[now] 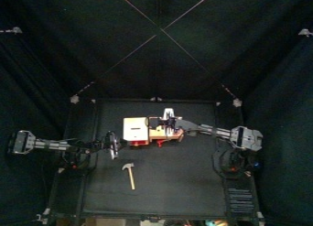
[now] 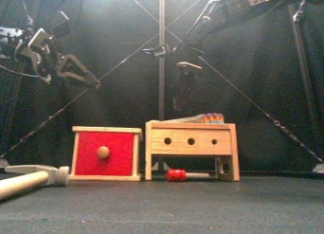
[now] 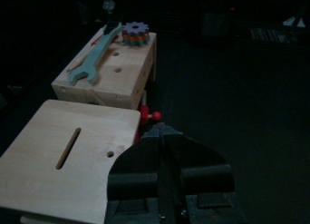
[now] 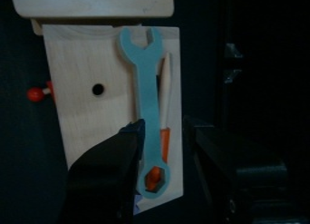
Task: Grab hammer
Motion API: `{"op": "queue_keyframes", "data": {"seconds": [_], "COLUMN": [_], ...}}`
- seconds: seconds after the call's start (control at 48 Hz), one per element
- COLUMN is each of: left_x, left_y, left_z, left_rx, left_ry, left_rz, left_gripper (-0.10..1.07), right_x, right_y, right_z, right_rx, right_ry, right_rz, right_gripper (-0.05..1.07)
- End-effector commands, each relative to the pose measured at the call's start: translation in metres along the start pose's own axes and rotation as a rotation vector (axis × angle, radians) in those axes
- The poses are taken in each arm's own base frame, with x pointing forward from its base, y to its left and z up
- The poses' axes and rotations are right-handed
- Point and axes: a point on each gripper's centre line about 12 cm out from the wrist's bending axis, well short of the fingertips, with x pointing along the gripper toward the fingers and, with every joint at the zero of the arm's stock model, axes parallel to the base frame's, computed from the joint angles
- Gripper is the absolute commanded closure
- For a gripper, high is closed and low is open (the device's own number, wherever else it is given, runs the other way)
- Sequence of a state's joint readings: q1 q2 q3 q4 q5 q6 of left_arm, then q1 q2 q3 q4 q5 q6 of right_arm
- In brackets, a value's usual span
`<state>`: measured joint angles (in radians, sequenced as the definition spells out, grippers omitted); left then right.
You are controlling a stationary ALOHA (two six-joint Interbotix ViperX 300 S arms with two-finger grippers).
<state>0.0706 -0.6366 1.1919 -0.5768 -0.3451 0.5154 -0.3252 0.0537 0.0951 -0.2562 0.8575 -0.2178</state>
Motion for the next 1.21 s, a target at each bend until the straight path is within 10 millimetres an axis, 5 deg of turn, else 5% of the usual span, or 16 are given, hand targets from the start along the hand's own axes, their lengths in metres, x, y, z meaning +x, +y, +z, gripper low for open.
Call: {"op": "queue_keyframes", "data": {"seconds": [0.0,0.208,0.417,0.729,1.188], "left_x": [0.001,-0.002,-0.004,0.013,0.036], "left_y": [-0.003,-0.027,-0.047,-0.08,-0.152], "left_z": [0.004,-0.003,-0.009,-0.037,-0.082], "left_rx": [0.003,0.025,0.073,0.294,0.742], "left_ry": [-0.005,0.081,0.155,0.277,0.495], "left_rz": [-0.014,-0.139,-0.246,-0.377,-0.666], "left_gripper": [0.57,0.51,0.27,-0.04,-0.04], "right_x": [-0.039,-0.065,-0.091,-0.076,-0.061], "right_y": [-0.006,0.01,0.028,0.074,0.087], "right_z": [0.015,0.006,-0.025,-0.089,-0.125], "right_rx": [0.084,0.207,0.408,0.531,0.657], "right_ry": [-0.162,-0.313,-0.468,-0.482,-0.414], "right_rz": [0.021,0.115,0.191,0.245,0.249], "right_gripper": [0.25,0.25,0.25,0.24,0.24]}}
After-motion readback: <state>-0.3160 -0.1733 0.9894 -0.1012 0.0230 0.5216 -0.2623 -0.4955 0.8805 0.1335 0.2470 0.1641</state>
